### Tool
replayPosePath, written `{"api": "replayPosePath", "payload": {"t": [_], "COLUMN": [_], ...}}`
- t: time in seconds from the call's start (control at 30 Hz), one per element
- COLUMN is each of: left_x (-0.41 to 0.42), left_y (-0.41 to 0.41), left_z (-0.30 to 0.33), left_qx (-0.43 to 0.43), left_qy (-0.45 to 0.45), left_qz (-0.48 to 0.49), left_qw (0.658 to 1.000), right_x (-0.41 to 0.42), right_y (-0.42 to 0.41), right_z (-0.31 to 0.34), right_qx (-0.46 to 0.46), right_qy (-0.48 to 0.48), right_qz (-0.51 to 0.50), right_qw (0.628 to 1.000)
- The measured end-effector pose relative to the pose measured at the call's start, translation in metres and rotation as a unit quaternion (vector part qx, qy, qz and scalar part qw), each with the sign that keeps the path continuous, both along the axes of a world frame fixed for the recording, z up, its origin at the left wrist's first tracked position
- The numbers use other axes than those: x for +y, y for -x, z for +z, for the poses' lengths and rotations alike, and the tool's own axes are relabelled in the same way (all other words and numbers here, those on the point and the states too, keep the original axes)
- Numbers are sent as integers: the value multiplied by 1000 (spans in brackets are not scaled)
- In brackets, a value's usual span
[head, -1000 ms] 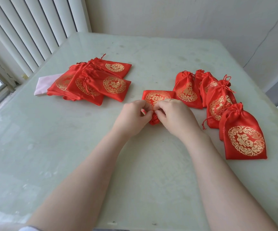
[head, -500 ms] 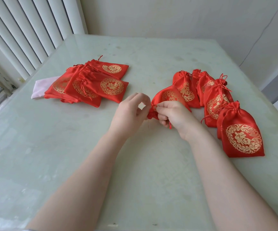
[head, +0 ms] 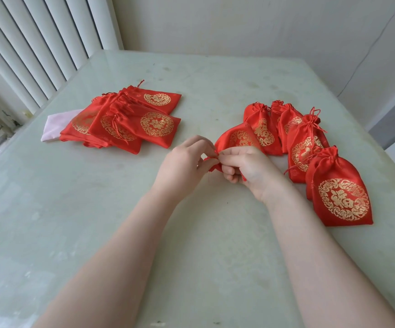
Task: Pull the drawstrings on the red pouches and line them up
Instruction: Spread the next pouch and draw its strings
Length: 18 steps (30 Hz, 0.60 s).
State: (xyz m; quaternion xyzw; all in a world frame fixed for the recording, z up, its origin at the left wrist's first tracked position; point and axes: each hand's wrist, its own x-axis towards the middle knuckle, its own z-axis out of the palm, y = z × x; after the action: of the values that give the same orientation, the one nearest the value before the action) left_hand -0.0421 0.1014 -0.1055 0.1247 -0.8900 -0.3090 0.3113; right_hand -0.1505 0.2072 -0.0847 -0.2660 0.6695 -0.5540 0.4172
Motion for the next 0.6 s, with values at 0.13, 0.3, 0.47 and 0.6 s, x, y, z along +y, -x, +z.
{"api": "replayPosePath", "payload": {"t": [0.13, 0.3, 0.47, 0.6], "left_x": [2, -5, 3, 0], "left_y": [2, -1, 5, 0], "left_z": [2, 6, 6, 7], "left_qx": [-15, -71, -129, -119], "left_qy": [52, 53, 56, 12], "left_qz": [23, 101, 158, 144], "left_qw": [998, 991, 977, 982], "right_x": [-2, -4, -5, -7], "right_y": [-1, 4, 6, 4], "right_z": [-1, 0, -5, -8], "right_qx": [-5, 46, 73, 133], "right_qy": [18, 53, 57, 59], "right_qz": [-39, -127, -167, -143], "right_qw": [999, 989, 982, 979]}}
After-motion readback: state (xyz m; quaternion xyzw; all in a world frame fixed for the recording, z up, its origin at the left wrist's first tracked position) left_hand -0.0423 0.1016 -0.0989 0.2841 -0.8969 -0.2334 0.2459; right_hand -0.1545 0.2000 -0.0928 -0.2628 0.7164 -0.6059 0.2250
